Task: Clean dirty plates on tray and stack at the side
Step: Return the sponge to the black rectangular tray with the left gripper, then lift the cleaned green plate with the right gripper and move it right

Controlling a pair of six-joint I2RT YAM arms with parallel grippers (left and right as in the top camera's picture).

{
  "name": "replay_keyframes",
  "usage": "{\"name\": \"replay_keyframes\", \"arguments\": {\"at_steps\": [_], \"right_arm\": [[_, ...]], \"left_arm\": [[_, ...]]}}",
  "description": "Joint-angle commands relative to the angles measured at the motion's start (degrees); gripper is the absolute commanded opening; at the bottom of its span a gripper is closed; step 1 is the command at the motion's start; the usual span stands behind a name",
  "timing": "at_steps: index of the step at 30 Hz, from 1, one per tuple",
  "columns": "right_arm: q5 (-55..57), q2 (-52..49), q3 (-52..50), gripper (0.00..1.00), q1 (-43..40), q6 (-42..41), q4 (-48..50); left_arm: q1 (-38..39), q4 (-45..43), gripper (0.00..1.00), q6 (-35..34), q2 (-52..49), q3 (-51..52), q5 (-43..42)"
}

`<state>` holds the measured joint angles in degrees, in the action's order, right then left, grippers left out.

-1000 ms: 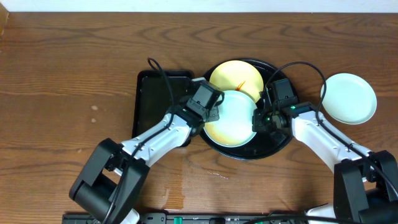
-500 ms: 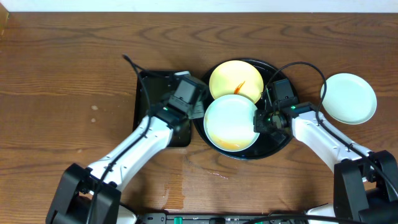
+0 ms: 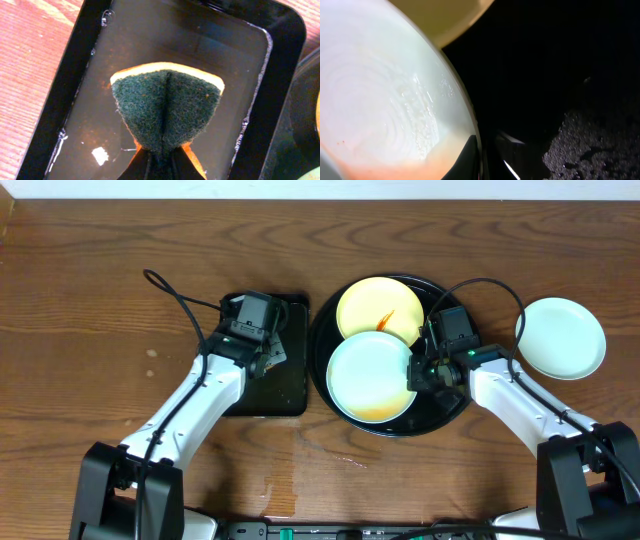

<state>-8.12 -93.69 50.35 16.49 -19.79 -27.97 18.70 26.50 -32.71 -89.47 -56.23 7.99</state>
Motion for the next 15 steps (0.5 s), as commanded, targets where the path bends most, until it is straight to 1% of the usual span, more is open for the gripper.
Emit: {"name": "replay_keyframes", "arguments": {"at_steps": [1,5,9,15], "right_arm": [[0.1,1.2,-0.2,0.01,0.4,1.8,-0.2],[0.5,3.6,0.8,0.01,0.2,4.0,-2.4],[2.9,8.1,3.1,0.01,-0.7,4.0,-5.1],[6.8,11.2,7.7,0.01,-2.2,4.0,-14.6]], "left_arm": [[-0.2,0.4,0.11,0.8,0.3,0.1,1.1],[-0.2,0.5,0.11,0.8,0.3,0.2,1.1],[-0.2,0.5,0.12,0.8,0.3,0.2,1.1],[-0.2,0.7,0.12,0.8,0.3,0.2,1.1]]}}
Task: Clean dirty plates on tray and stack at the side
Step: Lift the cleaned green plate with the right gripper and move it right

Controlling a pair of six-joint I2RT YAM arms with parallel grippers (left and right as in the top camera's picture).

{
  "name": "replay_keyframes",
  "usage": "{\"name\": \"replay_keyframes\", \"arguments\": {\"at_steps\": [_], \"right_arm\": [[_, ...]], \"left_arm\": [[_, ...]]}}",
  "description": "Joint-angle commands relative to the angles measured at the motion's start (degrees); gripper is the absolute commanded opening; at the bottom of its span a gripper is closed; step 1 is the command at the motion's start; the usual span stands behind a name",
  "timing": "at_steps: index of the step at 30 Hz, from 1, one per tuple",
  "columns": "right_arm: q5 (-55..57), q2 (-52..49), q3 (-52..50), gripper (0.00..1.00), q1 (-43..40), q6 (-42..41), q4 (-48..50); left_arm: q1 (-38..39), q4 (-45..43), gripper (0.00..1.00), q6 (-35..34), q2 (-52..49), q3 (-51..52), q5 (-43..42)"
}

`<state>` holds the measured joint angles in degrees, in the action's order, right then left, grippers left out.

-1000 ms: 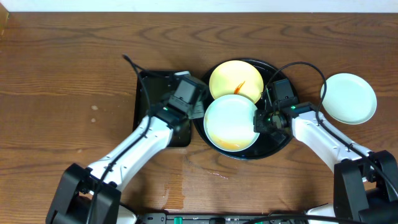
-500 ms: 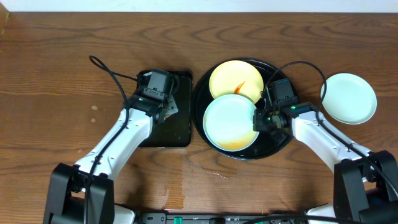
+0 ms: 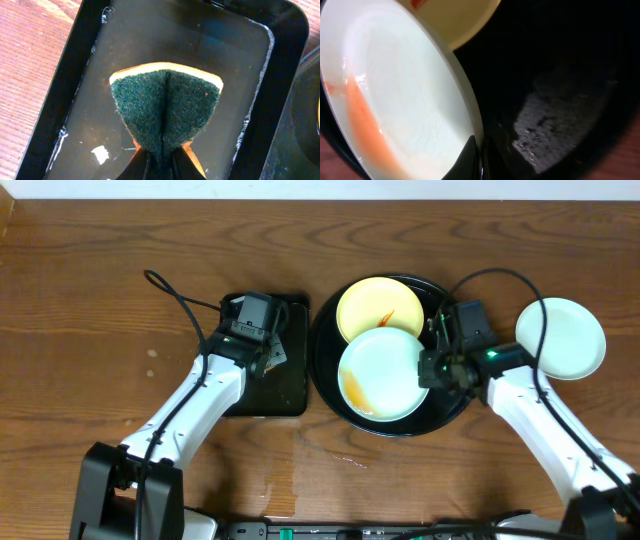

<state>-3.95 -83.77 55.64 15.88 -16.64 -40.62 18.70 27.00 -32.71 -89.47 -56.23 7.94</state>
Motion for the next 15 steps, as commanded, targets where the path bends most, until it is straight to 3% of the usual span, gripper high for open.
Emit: {"name": "replay_keyframes", "arguments": {"at_steps": [1,8,15], "right_arm": [[2.6,1.3,2.7,0.01,-1.7,0.9,-3.2],[7.2,1.3,2.7,0.01,-1.8,0.8,-9.1],[10.0,1.3,2.8,0.01,-2.5,2.4,-4.5]], "left_arm": [[-0.2,0.2,0.12,0.8,0.3,0.2,1.1],[-0.2,0.2,0.12,0.8,0.3,0.2,1.1],[-0.2,0.2,0.12,0.8,0.3,0.2,1.1]]}}
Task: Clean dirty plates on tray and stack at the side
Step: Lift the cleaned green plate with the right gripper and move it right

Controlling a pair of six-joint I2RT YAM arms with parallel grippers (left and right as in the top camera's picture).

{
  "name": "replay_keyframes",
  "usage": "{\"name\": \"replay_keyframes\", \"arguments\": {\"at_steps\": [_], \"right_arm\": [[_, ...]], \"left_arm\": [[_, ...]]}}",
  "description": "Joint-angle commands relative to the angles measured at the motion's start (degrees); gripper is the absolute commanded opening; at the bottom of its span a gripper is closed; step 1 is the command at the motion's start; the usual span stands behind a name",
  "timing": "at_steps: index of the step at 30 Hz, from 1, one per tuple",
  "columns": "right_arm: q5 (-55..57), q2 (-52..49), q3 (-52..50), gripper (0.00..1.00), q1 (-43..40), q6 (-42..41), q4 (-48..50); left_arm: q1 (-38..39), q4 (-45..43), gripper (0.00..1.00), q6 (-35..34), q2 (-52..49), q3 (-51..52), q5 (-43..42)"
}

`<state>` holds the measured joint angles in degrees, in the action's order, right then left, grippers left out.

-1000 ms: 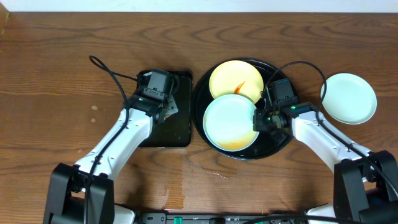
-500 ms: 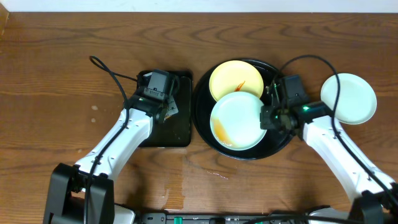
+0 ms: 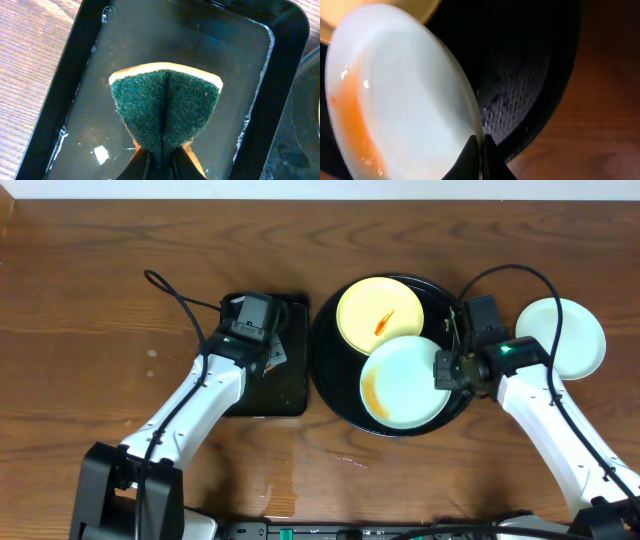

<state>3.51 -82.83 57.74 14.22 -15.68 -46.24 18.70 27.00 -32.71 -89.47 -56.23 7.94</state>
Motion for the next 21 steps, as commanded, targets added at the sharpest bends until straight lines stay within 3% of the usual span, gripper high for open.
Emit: {"name": "replay_keyframes", "arguments": {"at_steps": [1,21], "right_arm": [[3.6,0.3,0.8,0.01,-0.9,2.0,1.9],[11.9,4.3,7.1,0.01,2.5,23.3,6.4]], "left_arm": [[-0.2,0.2,0.12,0.8,0.3,0.2,1.1],[-0.2,0.4,0.12,0.8,0.3,0.2,1.1]]}}
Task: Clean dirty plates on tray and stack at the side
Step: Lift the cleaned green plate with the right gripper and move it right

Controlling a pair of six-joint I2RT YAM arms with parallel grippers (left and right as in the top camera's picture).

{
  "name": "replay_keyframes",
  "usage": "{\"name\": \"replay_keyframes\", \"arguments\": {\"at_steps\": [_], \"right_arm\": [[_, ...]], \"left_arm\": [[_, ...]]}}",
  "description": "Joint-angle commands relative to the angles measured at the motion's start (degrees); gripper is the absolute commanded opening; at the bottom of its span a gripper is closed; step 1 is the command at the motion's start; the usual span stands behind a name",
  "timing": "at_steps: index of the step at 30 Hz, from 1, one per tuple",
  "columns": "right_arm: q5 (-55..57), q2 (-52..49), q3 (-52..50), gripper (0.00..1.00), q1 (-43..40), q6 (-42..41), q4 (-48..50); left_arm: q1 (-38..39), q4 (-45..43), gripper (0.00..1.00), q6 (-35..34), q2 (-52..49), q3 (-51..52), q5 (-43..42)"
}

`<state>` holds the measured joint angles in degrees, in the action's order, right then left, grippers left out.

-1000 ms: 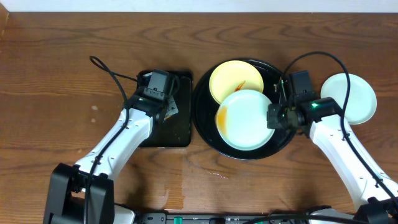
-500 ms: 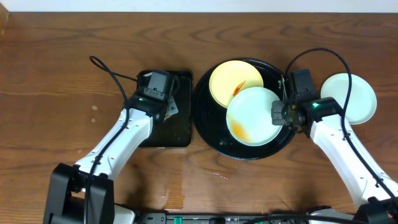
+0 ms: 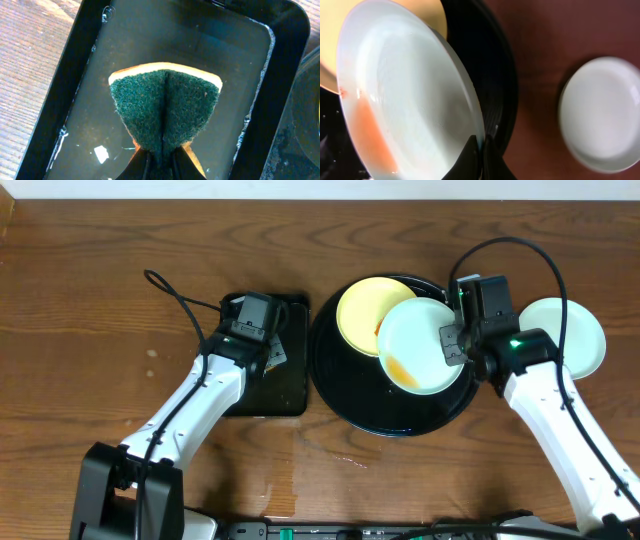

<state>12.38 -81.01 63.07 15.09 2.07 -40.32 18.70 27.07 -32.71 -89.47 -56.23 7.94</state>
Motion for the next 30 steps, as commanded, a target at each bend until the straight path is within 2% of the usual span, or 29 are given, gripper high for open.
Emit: {"name": "replay_keyframes", "arguments": {"at_steps": [1,6,10,16,24,30], "right_arm": [[4.9,2.9,1.8,0.01,2.2,6.9,0.7],[13.9,4.4,1.8,0.01,6.1,15.5,2.4],[20.0,4.5,1.7,0.01,9.3,18.7,3.5],[21.0,4.5,1.7,0.01,15.0,31.1,-1.2],[29.4,4.5,1.7,0.01,16.9,31.4,-0.5],[29.6,4.5,1.7,0.01,16.9,31.2,-0.3]], "left_arm": [[-0.2,0.3,0.12,0.8,0.3,0.2,1.1],[-0.2,0.3,0.12,0.8,0.3,0.2,1.1],[-0.2,0.3,0.12,0.8,0.3,0.2,1.1],[-0.2,0.3,0.12,0.8,0.3,0.2,1.1],[-0.2,0.3,0.12,0.8,0.3,0.2,1.1],[-0.2,0.3,0.12,0.8,0.3,0.2,1.1]]}}
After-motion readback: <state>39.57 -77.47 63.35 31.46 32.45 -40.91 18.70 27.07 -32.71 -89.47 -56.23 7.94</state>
